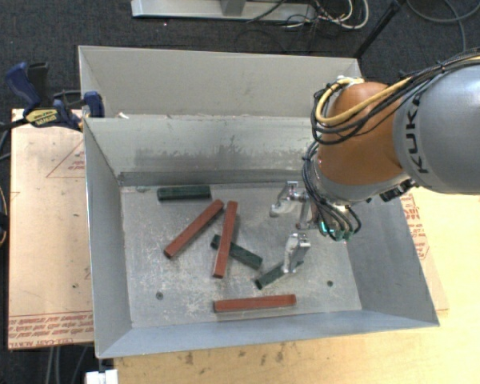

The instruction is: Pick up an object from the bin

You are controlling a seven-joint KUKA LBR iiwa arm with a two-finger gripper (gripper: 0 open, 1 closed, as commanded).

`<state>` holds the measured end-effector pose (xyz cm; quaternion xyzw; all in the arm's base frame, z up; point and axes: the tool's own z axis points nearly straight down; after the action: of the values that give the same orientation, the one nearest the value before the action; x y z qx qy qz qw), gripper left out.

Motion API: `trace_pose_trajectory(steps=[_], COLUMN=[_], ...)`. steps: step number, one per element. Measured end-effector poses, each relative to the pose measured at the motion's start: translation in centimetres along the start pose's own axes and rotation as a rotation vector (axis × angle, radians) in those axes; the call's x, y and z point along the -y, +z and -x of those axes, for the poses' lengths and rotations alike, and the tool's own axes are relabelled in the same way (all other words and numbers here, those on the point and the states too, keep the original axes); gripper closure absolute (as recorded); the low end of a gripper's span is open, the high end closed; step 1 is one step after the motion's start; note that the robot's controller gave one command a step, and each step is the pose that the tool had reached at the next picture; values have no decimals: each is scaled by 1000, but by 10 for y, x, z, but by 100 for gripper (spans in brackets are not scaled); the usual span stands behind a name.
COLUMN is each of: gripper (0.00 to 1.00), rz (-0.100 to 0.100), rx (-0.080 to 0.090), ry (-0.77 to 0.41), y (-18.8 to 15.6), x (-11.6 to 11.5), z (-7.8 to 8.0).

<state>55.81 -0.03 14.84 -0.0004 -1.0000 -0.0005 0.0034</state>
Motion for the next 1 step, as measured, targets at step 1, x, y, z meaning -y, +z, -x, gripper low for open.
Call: trace_pose_trajectory(steps=[1], gripper=[0], rz=[0], rx=[7], ry=[0], y=[-4], x=[0], z=[2])
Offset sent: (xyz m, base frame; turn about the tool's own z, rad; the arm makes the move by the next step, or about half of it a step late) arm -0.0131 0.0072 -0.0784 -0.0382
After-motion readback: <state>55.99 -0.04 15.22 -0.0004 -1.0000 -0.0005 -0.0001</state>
